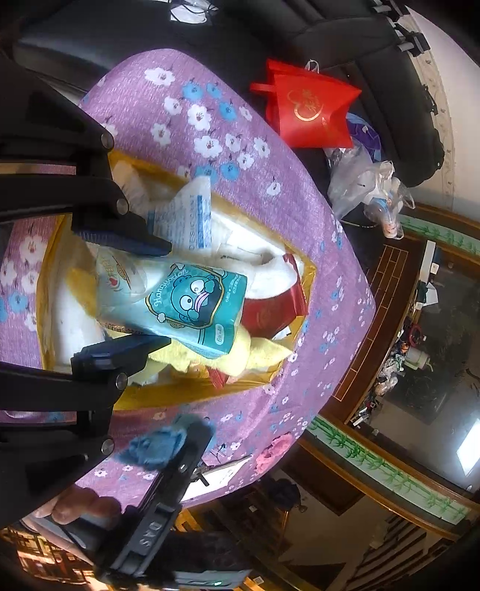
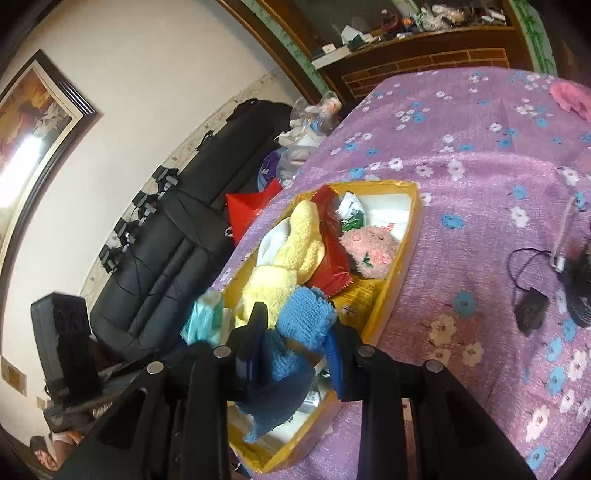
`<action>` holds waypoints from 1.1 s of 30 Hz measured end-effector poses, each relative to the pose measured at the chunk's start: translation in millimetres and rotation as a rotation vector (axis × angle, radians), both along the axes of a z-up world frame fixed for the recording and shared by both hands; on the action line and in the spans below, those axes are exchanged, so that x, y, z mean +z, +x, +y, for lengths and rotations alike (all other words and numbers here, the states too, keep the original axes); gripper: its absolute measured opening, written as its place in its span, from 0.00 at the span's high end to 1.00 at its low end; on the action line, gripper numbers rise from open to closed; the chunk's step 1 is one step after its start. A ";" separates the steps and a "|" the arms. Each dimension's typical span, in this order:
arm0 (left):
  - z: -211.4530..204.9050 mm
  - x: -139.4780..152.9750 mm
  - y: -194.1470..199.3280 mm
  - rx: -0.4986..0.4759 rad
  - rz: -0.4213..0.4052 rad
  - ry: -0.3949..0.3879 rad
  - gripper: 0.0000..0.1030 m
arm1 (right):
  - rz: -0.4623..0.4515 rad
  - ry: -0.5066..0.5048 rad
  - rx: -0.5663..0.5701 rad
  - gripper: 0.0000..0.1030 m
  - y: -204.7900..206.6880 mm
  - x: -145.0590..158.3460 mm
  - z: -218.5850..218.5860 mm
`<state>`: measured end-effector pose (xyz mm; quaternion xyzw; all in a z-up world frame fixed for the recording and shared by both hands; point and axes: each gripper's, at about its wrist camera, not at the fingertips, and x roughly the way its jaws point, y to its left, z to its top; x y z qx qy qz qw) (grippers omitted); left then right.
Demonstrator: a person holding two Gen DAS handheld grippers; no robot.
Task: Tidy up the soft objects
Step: 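Place the teal pouch and blue cloth into the tray and open both tools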
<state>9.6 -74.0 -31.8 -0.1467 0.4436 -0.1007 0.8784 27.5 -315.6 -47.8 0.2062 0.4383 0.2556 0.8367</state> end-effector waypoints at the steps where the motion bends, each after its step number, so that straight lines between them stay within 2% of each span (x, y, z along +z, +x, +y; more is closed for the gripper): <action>1: 2.5 0.7 1.1 -0.003 0.010 -0.007 0.57 | -0.007 0.006 -0.004 0.72 -3.6 0.5 -2.4; 3: 5.2 5.2 0.6 -0.017 0.010 -0.019 0.57 | -0.021 0.019 -0.020 0.72 -12.5 0.7 -8.3; 7: 2.8 15.5 -5.9 -0.021 -0.035 0.043 0.57 | -0.012 0.047 -0.033 0.72 -20.9 -2.9 -12.8; 11: 1.3 15.2 -2.2 -0.033 -0.027 0.034 0.57 | -0.015 0.034 -0.013 0.72 -19.8 -4.8 -1.7; 16: 1.1 11.3 28.2 0.029 -0.012 0.093 0.53 | -0.034 0.000 -0.028 0.72 -5.3 -6.1 16.9; 20: 1.3 0.9 52.2 0.029 0.017 0.081 0.50 | -0.019 -0.044 -0.075 0.71 7.4 -18.8 24.6; 21: 0.4 -1.3 54.8 0.024 0.019 0.083 0.46 | -0.015 -0.057 -0.088 0.70 8.4 -21.9 24.7; 24: -6.0 -8.5 53.7 -0.007 0.019 0.112 0.36 | -0.009 -0.048 -0.105 0.65 6.5 -28.4 23.5; 25: -6.3 -9.9 49.8 -0.015 0.009 0.097 0.28 | -0.012 -0.047 -0.103 0.59 4.9 -29.3 23.5; 26: -5.3 -11.8 45.9 -0.016 0.005 0.084 0.24 | -0.025 -0.042 -0.099 0.54 2.2 -29.7 22.5; 29: -0.4 -13.9 31.9 -0.019 -0.014 0.023 0.22 | -0.042 -0.017 -0.098 0.42 -6.4 -28.1 21.2; 33: 1.3 -6.8 3.0 -0.037 -0.071 -0.008 0.21 | -0.060 -0.002 -0.081 0.40 -19.9 -20.8 24.2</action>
